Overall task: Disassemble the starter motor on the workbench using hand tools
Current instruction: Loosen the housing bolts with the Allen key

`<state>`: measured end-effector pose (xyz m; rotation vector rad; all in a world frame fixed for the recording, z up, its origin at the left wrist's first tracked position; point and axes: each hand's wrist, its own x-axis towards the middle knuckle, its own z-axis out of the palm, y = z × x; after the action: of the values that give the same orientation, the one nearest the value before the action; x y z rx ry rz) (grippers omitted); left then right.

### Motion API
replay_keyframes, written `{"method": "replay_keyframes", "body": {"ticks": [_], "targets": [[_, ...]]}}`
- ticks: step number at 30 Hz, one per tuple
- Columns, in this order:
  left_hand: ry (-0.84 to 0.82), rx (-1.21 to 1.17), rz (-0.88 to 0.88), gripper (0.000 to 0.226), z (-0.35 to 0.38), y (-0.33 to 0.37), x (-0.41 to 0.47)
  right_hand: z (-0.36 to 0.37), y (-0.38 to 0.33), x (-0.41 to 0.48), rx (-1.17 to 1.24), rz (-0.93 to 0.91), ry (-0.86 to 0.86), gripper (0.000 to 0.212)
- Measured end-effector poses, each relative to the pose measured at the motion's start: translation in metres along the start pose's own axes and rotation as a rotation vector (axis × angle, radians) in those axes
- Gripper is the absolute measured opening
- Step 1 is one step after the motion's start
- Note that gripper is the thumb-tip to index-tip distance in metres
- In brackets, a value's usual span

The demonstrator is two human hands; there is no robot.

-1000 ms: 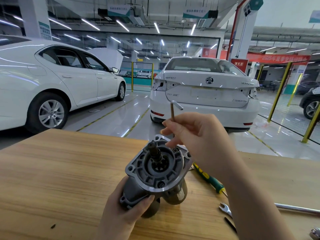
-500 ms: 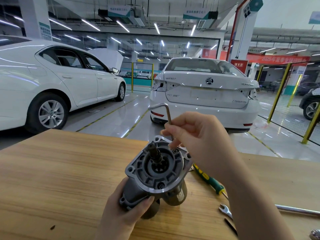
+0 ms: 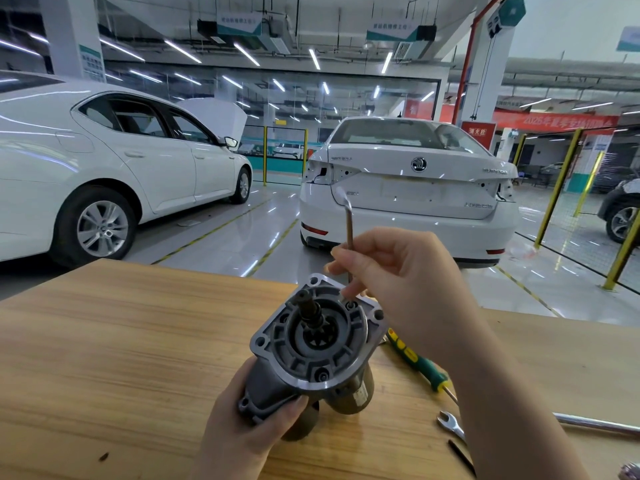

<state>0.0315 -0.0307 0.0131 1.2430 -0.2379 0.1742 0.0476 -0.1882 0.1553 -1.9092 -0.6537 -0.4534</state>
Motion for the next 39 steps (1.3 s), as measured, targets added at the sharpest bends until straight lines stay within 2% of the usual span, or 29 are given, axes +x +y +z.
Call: {"method": "replay_keyframes", "body": {"ticks": [2,4,6,10,13,16,19,21,24,25,28,31,33,36,39], "targets": [[0.011,-0.002,-0.006,0.084,-0.001,-0.001,0.0,0.001,0.0,0.0,0.012,-0.005,-0.018,0.011],[0.017,-0.054,-0.015,0.061,-0.001,0.002,0.0,0.002,-0.001,0.0,0.022,0.006,-0.014,0.007],[0.021,-0.094,-0.023,0.042,0.001,0.004,0.0,0.003,-0.002,-0.001,0.006,0.021,0.025,0.022],[0.045,-0.075,-0.019,0.05,0.004,0.004,-0.001,0.004,-0.002,-0.002,0.019,0.002,0.096,0.023],[0.051,-0.052,-0.015,0.051,0.004,0.005,-0.002,0.004,-0.002,-0.001,0.025,-0.01,0.038,0.017],[0.041,-0.045,-0.016,0.062,0.004,0.005,-0.001,0.005,-0.001,-0.001,0.001,-0.025,-0.009,0.014],[0.035,-0.079,-0.04,0.052,0.004,0.005,-0.001,0.006,-0.002,0.0,0.004,-0.013,-0.021,0.005],[0.024,-0.101,-0.044,0.051,0.003,0.003,0.0,0.007,-0.002,-0.001,-0.016,0.0,0.011,0.014],[0.025,-0.089,-0.027,0.073,0.002,0.002,0.0,0.009,-0.001,-0.001,-0.046,0.003,0.07,0.024],[0.027,-0.086,-0.024,0.072,0.002,0.002,0.001,0.009,-0.002,-0.001,-0.044,0.002,0.073,0.024],[0.025,-0.079,-0.012,0.048,0.002,0.001,0.002,0.007,-0.002,-0.002,-0.028,-0.013,0.029,0.018],[0.021,-0.095,-0.016,0.039,0.003,0.002,0.001,0.008,-0.002,-0.002,-0.051,-0.028,-0.029,0.012],[-0.003,-0.088,-0.026,0.055,0.003,0.004,0.0,0.011,-0.002,-0.002,-0.031,-0.015,-0.023,0.005],[-0.004,-0.068,-0.014,0.072,0.002,0.004,0.0,0.013,0.0,-0.002,-0.04,0.006,0.005,0.017],[-0.021,-0.093,-0.024,0.067,0.002,0.003,0.0,0.013,-0.001,-0.002,-0.082,0.005,0.022,0.022]]}}
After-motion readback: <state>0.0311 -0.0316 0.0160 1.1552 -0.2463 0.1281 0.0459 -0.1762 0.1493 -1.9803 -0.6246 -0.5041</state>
